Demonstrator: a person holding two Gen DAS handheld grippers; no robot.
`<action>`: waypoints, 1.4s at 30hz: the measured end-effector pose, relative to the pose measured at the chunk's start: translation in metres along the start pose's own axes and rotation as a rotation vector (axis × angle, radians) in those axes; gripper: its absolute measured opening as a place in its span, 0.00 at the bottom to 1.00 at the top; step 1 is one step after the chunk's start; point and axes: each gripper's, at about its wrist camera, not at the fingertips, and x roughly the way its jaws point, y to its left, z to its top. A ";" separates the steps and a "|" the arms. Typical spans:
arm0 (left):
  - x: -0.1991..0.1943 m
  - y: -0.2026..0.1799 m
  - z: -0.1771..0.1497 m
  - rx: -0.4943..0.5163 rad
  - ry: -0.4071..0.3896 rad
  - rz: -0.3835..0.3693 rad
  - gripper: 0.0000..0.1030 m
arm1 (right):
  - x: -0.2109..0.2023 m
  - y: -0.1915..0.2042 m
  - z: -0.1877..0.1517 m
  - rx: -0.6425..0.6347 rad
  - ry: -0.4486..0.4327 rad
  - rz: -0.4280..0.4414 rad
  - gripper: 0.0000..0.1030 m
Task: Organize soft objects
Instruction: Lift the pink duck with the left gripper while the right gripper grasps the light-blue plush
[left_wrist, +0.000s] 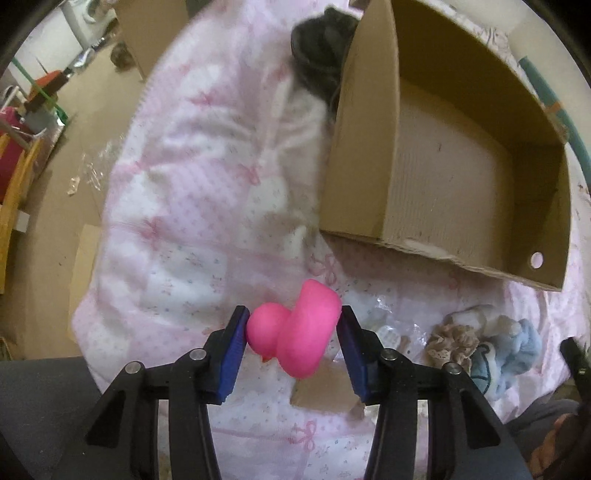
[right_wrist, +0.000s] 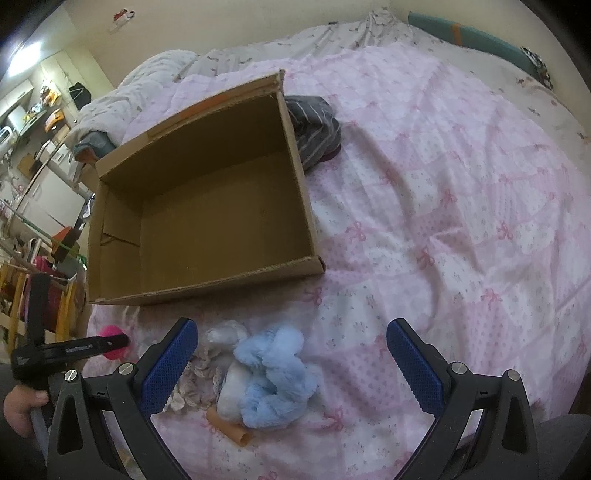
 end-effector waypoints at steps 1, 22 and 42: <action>-0.006 0.001 0.000 0.008 -0.023 0.012 0.44 | 0.005 -0.001 -0.001 0.003 0.028 -0.002 1.00; -0.009 -0.011 -0.007 0.040 -0.069 0.043 0.44 | 0.074 0.063 -0.044 -0.332 0.270 -0.092 1.00; -0.009 -0.011 -0.016 0.061 -0.062 0.049 0.44 | 0.057 0.053 -0.033 -0.267 0.240 0.013 0.30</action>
